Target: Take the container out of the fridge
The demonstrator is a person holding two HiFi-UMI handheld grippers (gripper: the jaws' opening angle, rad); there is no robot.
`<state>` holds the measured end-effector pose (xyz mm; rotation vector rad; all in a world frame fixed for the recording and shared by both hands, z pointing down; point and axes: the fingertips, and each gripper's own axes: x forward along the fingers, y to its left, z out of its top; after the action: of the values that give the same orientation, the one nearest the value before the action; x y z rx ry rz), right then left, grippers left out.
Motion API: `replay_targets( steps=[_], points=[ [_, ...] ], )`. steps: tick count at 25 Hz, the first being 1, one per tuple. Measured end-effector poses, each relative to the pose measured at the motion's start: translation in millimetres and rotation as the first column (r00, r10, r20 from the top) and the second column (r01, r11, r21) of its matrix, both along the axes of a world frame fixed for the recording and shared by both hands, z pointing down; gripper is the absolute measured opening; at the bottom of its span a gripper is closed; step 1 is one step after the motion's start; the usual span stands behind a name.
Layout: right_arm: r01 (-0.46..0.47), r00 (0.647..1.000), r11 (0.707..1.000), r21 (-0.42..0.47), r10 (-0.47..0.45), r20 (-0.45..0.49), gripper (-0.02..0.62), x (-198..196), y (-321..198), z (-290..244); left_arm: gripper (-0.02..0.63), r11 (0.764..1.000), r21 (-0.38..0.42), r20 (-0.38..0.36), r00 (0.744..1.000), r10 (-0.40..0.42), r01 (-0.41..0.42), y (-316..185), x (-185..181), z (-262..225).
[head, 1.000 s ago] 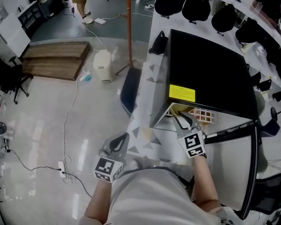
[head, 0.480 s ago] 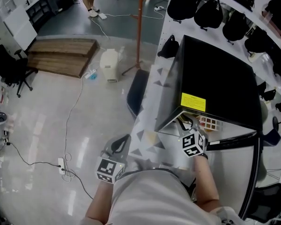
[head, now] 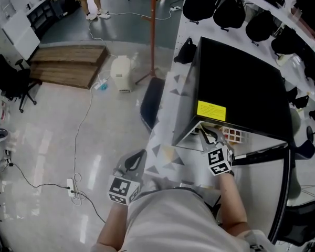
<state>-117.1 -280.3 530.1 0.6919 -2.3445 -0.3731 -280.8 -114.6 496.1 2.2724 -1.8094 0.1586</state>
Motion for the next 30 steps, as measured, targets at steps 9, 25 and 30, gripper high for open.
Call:
replay_targets(
  steps=[9,25,30],
  points=[
    [-0.026,0.988,0.999,-0.020,0.028,0.152,0.028,30.2,20.4,-30.4,0.008,0.996,0.017,0.007,0.996,0.084,-0.084,-12.0,37.3,-6.3],
    [-0.084,0.942,0.993,-0.080,0.106,0.319,0.028,112.4,87.5,-46.4,0.008,0.948,0.017,0.000,0.948,0.317,-0.317,-22.3,147.7,-9.0],
    [-0.085,0.934,0.992,-0.090,0.110,0.340,0.028,132.2,108.0,-45.6,0.008,0.922,0.022,-0.007,0.922,0.387,-0.387,-27.1,182.8,-10.3]
  ],
)
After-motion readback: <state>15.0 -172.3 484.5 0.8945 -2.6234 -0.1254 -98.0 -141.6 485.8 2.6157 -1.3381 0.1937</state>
